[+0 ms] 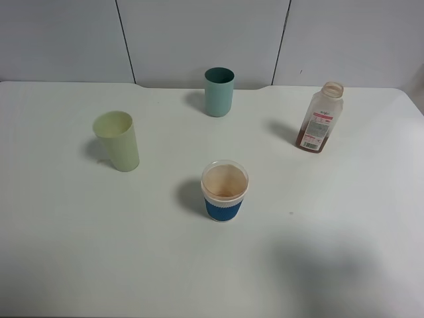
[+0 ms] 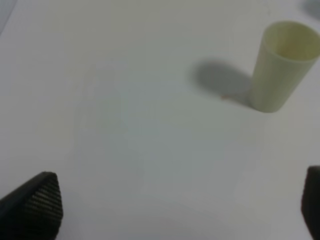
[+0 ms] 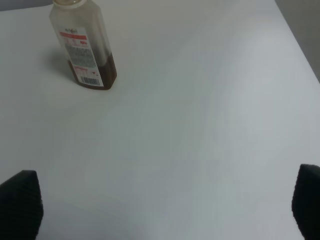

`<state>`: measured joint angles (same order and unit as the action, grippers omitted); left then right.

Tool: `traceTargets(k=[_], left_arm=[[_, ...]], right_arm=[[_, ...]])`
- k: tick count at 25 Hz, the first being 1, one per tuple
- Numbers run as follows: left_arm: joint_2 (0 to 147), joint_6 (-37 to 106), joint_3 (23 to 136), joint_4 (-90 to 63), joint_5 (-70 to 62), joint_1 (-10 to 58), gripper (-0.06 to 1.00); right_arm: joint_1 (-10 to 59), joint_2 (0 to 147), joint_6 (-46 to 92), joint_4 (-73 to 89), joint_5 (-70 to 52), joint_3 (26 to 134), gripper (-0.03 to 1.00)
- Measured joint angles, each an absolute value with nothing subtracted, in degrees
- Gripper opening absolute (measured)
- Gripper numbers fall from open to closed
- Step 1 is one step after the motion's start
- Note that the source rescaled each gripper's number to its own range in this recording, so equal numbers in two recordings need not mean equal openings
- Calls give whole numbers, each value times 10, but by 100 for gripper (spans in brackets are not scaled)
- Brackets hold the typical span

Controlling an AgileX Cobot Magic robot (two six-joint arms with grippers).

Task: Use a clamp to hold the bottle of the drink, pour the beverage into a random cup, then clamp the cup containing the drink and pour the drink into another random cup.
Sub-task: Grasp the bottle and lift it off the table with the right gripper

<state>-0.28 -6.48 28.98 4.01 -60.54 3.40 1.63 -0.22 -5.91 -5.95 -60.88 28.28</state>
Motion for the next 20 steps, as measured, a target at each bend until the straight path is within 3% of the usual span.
traceTargets(k=[20], left_arm=[[-3,-65,290,40,-605,34,89]], right_arm=[[17,-2,-59,-72,-608,283,100]])
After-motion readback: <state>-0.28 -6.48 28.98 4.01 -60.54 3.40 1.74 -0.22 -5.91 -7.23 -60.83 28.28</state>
